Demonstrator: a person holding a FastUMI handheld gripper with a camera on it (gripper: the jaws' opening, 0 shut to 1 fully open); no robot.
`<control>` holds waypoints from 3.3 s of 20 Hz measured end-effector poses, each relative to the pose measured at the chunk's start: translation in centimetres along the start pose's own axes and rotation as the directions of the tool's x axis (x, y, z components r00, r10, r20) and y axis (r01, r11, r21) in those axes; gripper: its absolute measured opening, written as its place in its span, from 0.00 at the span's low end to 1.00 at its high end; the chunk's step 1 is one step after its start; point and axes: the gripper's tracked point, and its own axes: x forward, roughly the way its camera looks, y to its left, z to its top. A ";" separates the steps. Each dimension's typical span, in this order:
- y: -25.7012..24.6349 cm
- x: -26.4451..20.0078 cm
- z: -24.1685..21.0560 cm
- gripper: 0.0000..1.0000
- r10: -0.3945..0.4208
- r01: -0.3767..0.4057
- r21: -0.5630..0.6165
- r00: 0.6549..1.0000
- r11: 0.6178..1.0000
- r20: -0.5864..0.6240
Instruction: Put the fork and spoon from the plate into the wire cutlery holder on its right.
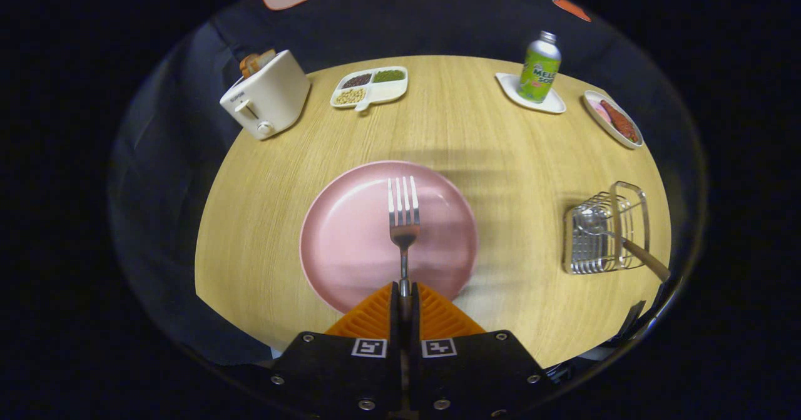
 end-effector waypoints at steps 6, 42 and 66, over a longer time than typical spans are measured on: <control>-8.2 -4.2 0.6 0.06 -0.078 0.072 0.104 0.995 0.992 0.057; -17.8 -20.0 17.5 0.79 -0.181 0.084 0.167 0.648 0.982 0.740; -12.3 -36.4 23.1 0.97 -0.136 0.113 0.115 0.206 0.987 0.969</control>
